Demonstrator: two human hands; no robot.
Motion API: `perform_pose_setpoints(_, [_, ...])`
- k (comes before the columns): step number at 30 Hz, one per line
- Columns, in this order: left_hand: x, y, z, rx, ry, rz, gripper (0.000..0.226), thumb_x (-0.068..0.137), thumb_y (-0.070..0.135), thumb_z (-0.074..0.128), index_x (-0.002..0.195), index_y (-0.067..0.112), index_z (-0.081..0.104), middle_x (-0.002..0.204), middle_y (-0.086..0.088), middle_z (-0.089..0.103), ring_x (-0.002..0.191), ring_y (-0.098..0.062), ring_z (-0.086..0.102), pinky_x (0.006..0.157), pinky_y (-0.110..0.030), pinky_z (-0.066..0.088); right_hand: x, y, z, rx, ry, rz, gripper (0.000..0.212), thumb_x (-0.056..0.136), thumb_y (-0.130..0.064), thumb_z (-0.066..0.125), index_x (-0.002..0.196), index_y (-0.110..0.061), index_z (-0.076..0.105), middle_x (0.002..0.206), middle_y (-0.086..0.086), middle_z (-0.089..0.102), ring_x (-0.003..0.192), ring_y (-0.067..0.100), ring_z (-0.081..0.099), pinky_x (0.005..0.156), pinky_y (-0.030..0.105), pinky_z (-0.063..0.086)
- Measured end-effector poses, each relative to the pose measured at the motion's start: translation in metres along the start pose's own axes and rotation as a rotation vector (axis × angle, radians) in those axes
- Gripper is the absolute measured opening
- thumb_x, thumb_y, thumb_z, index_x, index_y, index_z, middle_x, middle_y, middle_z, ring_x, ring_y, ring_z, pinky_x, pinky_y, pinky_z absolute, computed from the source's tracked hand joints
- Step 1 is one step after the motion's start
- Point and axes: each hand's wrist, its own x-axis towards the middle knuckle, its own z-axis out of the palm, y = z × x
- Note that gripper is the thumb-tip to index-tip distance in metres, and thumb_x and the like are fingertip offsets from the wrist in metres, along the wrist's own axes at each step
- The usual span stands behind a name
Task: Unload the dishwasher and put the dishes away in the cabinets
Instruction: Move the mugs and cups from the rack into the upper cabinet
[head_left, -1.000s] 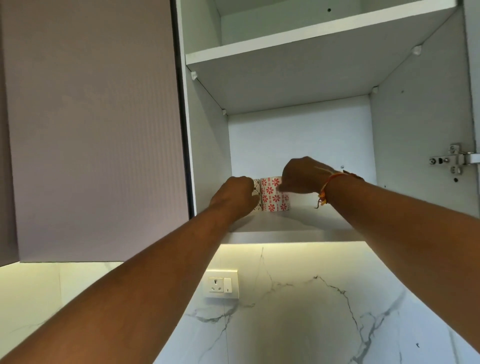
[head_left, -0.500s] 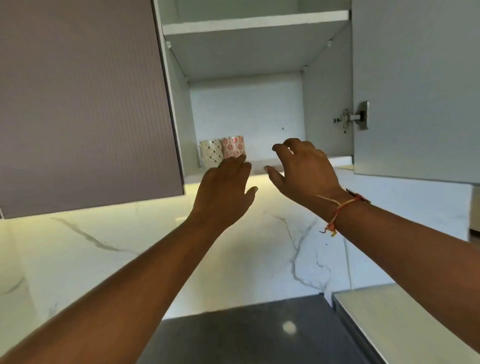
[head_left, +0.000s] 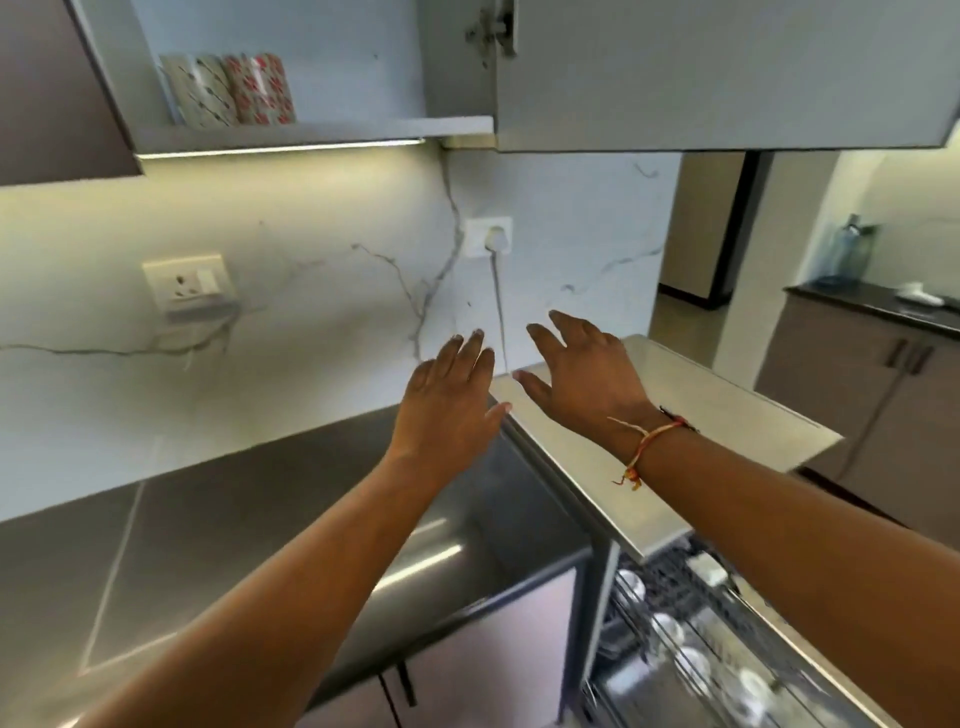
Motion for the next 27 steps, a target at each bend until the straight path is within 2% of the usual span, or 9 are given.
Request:
perform_pose_setpoints(2, [-0.014, 0.036, 0.014, -0.043, -0.069, 0.029, 0.07, 0.097, 0.058, 0.038, 0.153, 0.018, 0.023, 0.163, -0.003, 0.012, 0.15, -0.023, 0.011, 0.119, -0.043, 0.017, -0.037, 0.023, 0.008, 0.008, -0.064, 0.041, 0.068, 0.094, -0.064, 0.041, 0.148, -0.025, 0.037, 0.157, 0.01, 0.035, 0.142, 0.03, 0.036, 0.11, 0.046, 0.036])
perform_pose_setpoints(12, [-0.08, 0.233, 0.083, -0.159, -0.349, 0.176, 0.071, 0.096, 0.06, 0.036, 0.153, 0.018, 0.022, 0.164, -0.001, 0.009, 0.15, -0.022, 0.01, 0.118, -0.042, 0.022, -0.233, 0.156, 0.03, 0.051, -0.392, 0.228, 0.067, 0.094, -0.059, 0.046, 0.15, -0.025, 0.033, 0.158, 0.011, 0.031, 0.144, 0.031, 0.03, 0.114, 0.048, 0.032])
perform_pose_setpoints(16, [-0.102, 0.317, 0.099, -0.215, -0.493, 0.212, 0.073, 0.096, 0.06, 0.038, 0.153, 0.018, 0.02, 0.164, -0.001, 0.01, 0.15, -0.024, 0.01, 0.119, -0.045, 0.021, -0.322, 0.22, 0.028, 0.063, -0.49, 0.354, 0.066, 0.09, -0.062, 0.047, 0.145, -0.026, 0.038, 0.151, 0.01, 0.04, 0.136, 0.033, 0.041, 0.107, 0.049, 0.039])
perform_pose_setpoints(20, [-0.118, 0.378, 0.113, -0.24, -0.616, 0.256, 0.073, 0.095, 0.06, 0.04, 0.153, 0.018, 0.022, 0.164, -0.001, 0.01, 0.15, -0.024, 0.011, 0.117, -0.047, 0.025, -0.392, 0.268, 0.03, 0.101, -0.561, 0.505, 0.065, 0.09, -0.065, 0.043, 0.141, -0.026, 0.039, 0.146, 0.011, 0.045, 0.129, 0.034, 0.047, 0.102, 0.049, 0.044])
perform_pose_setpoints(22, [-0.122, 0.399, 0.119, -0.244, -0.65, 0.29, 0.071, 0.095, 0.059, 0.041, 0.151, 0.018, 0.024, 0.163, -0.002, 0.013, 0.148, -0.025, 0.015, 0.115, -0.047, 0.029, -0.418, 0.284, 0.032, 0.138, -0.561, 0.565, 0.065, 0.09, -0.065, 0.042, 0.141, -0.025, 0.039, 0.144, 0.011, 0.047, 0.127, 0.033, 0.048, 0.101, 0.05, 0.045])
perform_pose_setpoints(25, [-0.119, 0.429, 0.128, -0.244, -0.685, 0.357, 0.07, 0.095, 0.058, 0.042, 0.15, 0.017, 0.027, 0.161, -0.005, 0.018, 0.147, -0.026, 0.017, 0.115, -0.043, 0.027, -0.445, 0.304, 0.035, 0.186, -0.55, 0.658, 0.066, 0.092, -0.06, 0.046, 0.145, -0.022, 0.036, 0.148, 0.013, 0.042, 0.13, 0.036, 0.046, 0.104, 0.05, 0.042])
perform_pose_setpoints(27, [-0.113, 0.443, 0.137, -0.262, -0.695, 0.371, 0.07, 0.095, 0.057, 0.044, 0.149, 0.015, 0.029, 0.16, -0.007, 0.022, 0.147, -0.026, 0.02, 0.115, -0.041, 0.026, -0.454, 0.311, 0.041, 0.215, -0.539, 0.708, 0.063, 0.092, -0.058, 0.047, 0.143, -0.022, 0.037, 0.143, 0.013, 0.046, 0.127, 0.036, 0.048, 0.102, 0.05, 0.043])
